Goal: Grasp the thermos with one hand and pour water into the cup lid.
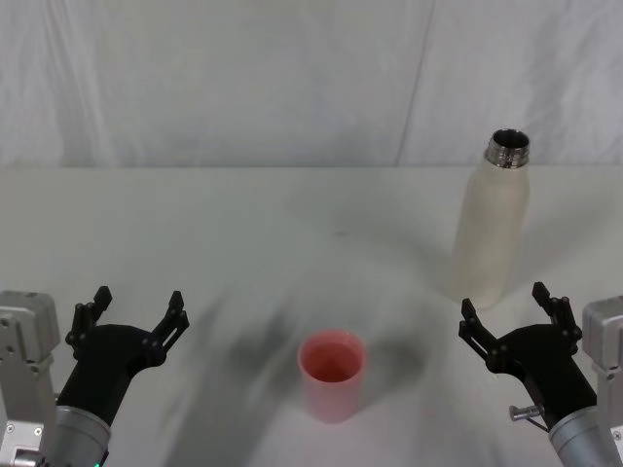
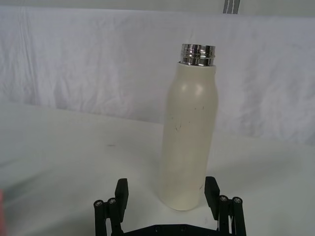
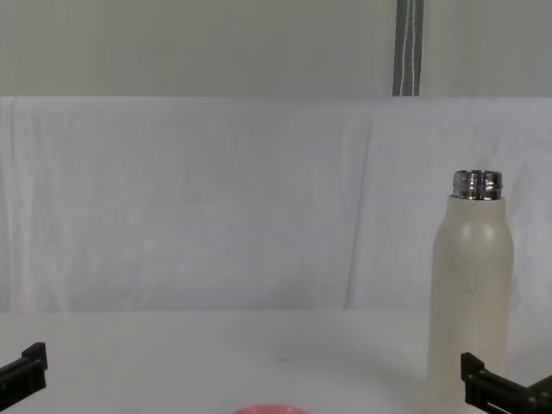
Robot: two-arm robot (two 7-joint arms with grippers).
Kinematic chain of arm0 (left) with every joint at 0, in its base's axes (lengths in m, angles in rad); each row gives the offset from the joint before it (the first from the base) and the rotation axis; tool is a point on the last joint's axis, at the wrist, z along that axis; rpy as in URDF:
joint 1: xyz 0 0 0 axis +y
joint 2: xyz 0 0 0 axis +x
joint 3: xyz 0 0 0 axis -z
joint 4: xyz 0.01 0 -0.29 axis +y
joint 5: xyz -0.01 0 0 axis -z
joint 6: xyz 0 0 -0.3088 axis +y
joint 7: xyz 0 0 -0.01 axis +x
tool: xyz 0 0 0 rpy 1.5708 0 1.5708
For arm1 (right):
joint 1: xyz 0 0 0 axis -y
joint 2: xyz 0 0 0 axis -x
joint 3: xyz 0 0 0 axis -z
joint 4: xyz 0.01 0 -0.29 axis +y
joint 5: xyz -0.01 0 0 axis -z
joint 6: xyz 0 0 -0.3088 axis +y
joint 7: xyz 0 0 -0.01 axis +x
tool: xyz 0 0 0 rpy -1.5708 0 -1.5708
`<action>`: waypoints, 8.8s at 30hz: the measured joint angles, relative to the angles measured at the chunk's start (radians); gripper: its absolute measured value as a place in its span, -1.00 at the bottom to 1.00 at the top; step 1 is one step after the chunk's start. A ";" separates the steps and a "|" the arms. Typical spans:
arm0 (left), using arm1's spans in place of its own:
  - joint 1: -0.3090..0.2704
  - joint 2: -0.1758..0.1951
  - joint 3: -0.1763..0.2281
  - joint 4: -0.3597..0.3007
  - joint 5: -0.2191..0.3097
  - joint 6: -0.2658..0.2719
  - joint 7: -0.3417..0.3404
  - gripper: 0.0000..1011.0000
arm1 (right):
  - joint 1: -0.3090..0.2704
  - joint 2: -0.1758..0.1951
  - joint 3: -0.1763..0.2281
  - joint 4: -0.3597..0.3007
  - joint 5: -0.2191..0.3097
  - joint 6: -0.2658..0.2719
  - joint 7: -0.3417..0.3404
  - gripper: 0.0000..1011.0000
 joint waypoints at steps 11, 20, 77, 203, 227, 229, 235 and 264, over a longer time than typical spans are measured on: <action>0.000 0.000 0.000 0.000 0.000 0.000 0.000 0.98 | -0.001 -0.004 0.006 0.000 -0.002 -0.001 0.008 0.98; 0.000 0.000 0.000 0.000 0.000 0.000 0.000 0.98 | 0.000 -0.020 0.040 0.000 0.030 0.006 0.062 0.98; 0.000 0.000 0.000 0.000 0.000 0.000 0.000 0.98 | 0.267 -0.028 0.090 0.257 0.169 0.096 0.215 0.98; 0.000 0.000 0.000 0.000 0.000 0.000 0.000 0.98 | 0.418 -0.062 0.064 0.437 0.134 0.069 0.224 0.88; 0.000 0.000 0.000 0.000 0.000 0.000 0.000 0.98 | 0.369 0.021 0.068 0.297 0.079 0.117 0.233 0.88; 0.000 0.000 0.000 0.000 0.000 0.000 0.000 0.98 | 0.362 0.028 0.068 0.283 0.073 0.120 0.233 0.88; 0.000 0.000 0.000 0.000 0.000 0.000 0.000 0.98 | 0.333 0.048 0.071 0.230 0.060 0.133 0.234 0.88; 0.000 0.000 0.000 0.000 0.000 0.000 0.000 0.98 | 0.151 0.132 0.015 -0.019 -0.291 0.123 0.151 0.88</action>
